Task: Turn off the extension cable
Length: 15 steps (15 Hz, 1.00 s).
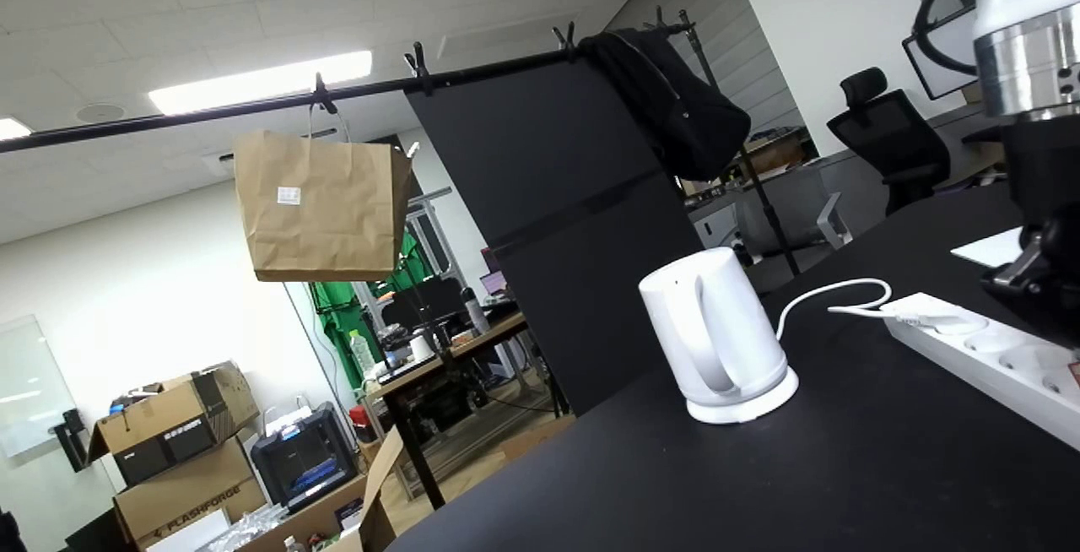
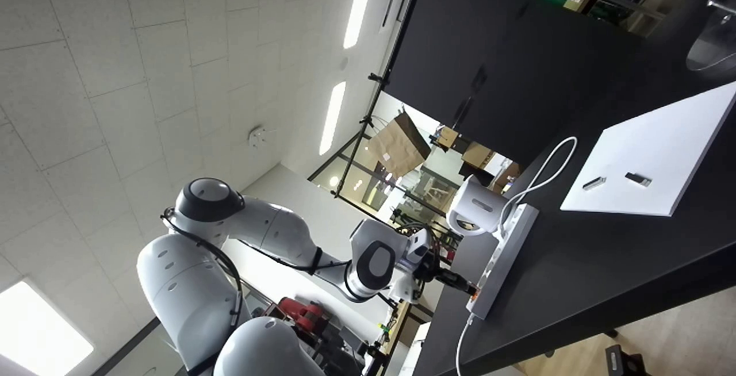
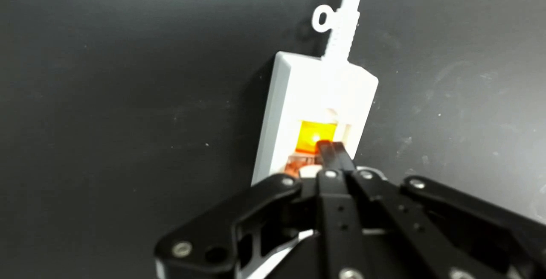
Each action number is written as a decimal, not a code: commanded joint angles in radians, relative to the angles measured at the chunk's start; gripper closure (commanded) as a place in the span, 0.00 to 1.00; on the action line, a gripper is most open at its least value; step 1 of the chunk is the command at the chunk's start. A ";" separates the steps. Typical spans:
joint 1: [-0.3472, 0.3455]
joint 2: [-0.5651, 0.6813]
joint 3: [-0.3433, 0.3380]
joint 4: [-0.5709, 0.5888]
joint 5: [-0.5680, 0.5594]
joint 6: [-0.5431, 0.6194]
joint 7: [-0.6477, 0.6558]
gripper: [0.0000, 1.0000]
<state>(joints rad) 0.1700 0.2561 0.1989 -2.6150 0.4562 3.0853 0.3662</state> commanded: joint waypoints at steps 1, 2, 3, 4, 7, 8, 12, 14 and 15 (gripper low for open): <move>-0.013 0.024 0.018 0.017 0.012 0.020 0.039 1.00; -0.012 0.028 0.018 0.019 0.010 0.017 0.042 1.00; -0.010 0.030 0.017 0.021 0.008 0.017 0.044 1.00; -0.012 0.032 0.019 0.023 0.010 0.015 0.045 1.00; -0.005 0.037 0.011 0.027 0.007 0.002 0.058 1.00; 0.002 0.035 0.003 0.026 0.003 -0.005 0.068 1.00; 0.033 0.026 -0.031 0.016 -0.012 -0.019 0.111 1.00; 0.048 0.028 -0.044 0.014 -0.016 -0.016 0.130 1.00; 0.056 0.027 -0.051 0.012 -0.017 -0.015 0.138 1.00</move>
<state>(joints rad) 0.1936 0.2687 0.1804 -2.6054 0.4537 3.0881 0.4411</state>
